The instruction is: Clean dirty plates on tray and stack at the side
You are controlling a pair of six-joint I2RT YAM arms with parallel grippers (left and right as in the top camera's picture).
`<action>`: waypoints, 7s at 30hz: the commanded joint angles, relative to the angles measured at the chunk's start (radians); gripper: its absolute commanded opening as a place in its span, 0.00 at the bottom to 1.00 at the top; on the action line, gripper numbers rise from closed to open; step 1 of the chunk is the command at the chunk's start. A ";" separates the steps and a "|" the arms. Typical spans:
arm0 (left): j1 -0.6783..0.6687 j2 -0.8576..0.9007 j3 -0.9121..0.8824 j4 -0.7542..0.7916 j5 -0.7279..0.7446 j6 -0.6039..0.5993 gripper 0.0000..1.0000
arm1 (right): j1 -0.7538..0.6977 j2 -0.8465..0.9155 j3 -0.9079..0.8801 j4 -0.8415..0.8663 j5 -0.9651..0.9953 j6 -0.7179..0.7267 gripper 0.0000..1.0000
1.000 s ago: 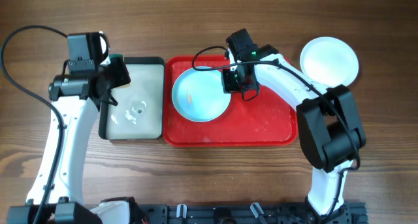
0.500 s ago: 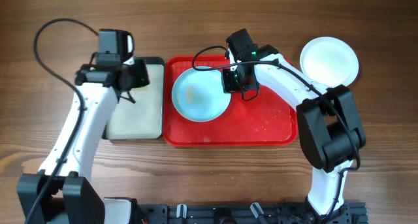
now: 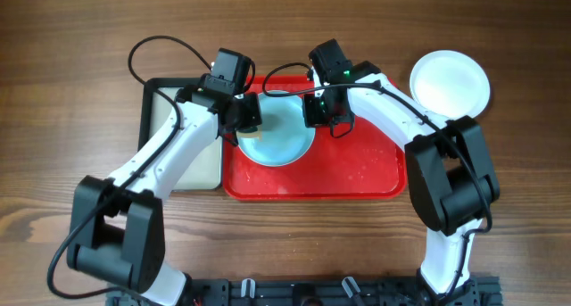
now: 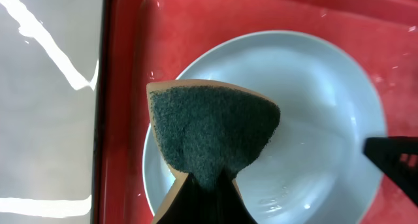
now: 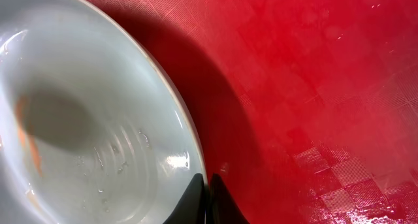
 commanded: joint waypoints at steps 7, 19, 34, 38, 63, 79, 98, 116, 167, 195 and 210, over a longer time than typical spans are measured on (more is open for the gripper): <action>-0.011 0.130 0.008 0.067 0.042 -0.030 0.04 | -0.002 0.015 0.019 -0.002 -0.016 0.008 0.04; -0.094 0.281 0.008 0.096 0.244 -0.046 0.04 | -0.002 0.015 0.019 -0.002 -0.016 0.008 0.04; -0.034 -0.093 0.008 -0.026 0.159 0.006 0.04 | -0.002 0.015 0.019 -0.001 -0.016 0.008 0.04; -0.040 -0.021 0.006 -0.040 0.064 0.005 0.04 | -0.002 0.015 0.019 -0.002 -0.016 0.008 0.04; -0.117 0.130 0.007 0.277 0.035 -0.023 0.04 | -0.002 0.015 0.019 0.001 -0.042 0.006 0.04; 0.364 -0.166 -0.058 -0.117 -0.041 0.240 0.04 | -0.002 0.015 0.012 0.004 0.019 0.007 0.06; 0.391 -0.091 -0.361 0.246 0.004 0.287 0.05 | 0.000 0.019 -0.057 0.099 0.039 0.013 0.29; 0.391 -0.093 -0.360 0.260 0.004 0.286 0.08 | 0.017 0.043 -0.058 0.122 0.039 0.085 0.15; 0.392 -0.187 -0.360 0.203 -0.063 0.234 0.07 | 0.494 -0.047 0.114 0.802 0.755 -0.902 0.04; 0.392 -0.187 -0.360 0.207 -0.063 0.234 0.07 | 0.539 -0.047 0.114 1.128 0.869 -1.259 0.04; 0.392 -0.187 -0.360 0.214 -0.063 0.235 0.06 | 0.461 -0.047 0.114 1.010 0.869 -0.835 0.04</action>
